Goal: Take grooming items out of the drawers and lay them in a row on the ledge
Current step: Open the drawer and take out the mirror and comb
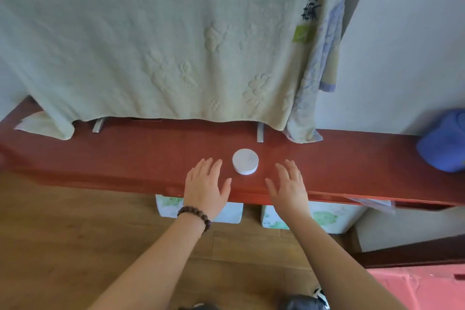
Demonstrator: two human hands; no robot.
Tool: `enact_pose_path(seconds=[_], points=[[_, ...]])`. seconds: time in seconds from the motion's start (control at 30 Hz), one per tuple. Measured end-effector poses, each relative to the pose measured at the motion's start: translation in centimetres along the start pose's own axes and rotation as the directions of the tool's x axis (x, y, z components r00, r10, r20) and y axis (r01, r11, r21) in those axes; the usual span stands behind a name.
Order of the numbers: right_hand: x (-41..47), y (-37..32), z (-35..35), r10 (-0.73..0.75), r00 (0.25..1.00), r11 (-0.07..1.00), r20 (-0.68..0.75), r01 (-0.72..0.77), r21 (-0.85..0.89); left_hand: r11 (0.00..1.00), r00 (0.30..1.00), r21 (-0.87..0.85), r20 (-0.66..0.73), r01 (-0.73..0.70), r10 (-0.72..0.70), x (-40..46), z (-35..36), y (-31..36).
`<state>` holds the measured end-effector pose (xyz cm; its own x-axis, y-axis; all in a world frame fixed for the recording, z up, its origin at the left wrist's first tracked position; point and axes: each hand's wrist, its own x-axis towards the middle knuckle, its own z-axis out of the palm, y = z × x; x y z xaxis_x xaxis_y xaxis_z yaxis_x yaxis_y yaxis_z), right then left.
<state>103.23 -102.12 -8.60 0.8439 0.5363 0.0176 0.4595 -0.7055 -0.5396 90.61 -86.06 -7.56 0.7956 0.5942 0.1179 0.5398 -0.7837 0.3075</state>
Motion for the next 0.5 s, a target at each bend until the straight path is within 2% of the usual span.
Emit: enact_pose_path(seconds=[0.23, 0.33, 0.4, 0.43, 0.5], points=[[-3.8, -3.0, 3.0, 0.061, 0.998, 0.997, 0.023, -0.06, -0.055, 0.999, 0.997, -0.037, 0.083, -0.003, 0.006, -2.9, -0.4, -6.6], [-4.5, -2.7, 3.5, 0.097, 0.995, 0.995, 0.034, -0.095, -0.032, 0.992, 0.991, -0.12, 0.134, 0.034, -0.018, -3.8, 0.3, -7.5], [-4.6, -2.3, 4.2, 0.157, 0.986, 0.987, 0.059, -0.158, 0.014, 0.948, 0.968, -0.273, 0.229, 0.165, -0.103, -4.2, 1.5, -7.8], [-4.6, -1.8, 4.7, 0.217, 0.972, 0.972, 0.093, -0.224, 0.071, 0.885, 0.934, -0.366, 0.312, 0.287, -0.174, -4.2, 2.3, -8.0], [-4.2, -0.9, 5.8, 0.409, 0.885, 0.855, 0.222, -0.457, 0.246, 0.654, 0.807, -0.509, 0.513, 0.56, -0.293, -3.8, 3.4, -7.9]])
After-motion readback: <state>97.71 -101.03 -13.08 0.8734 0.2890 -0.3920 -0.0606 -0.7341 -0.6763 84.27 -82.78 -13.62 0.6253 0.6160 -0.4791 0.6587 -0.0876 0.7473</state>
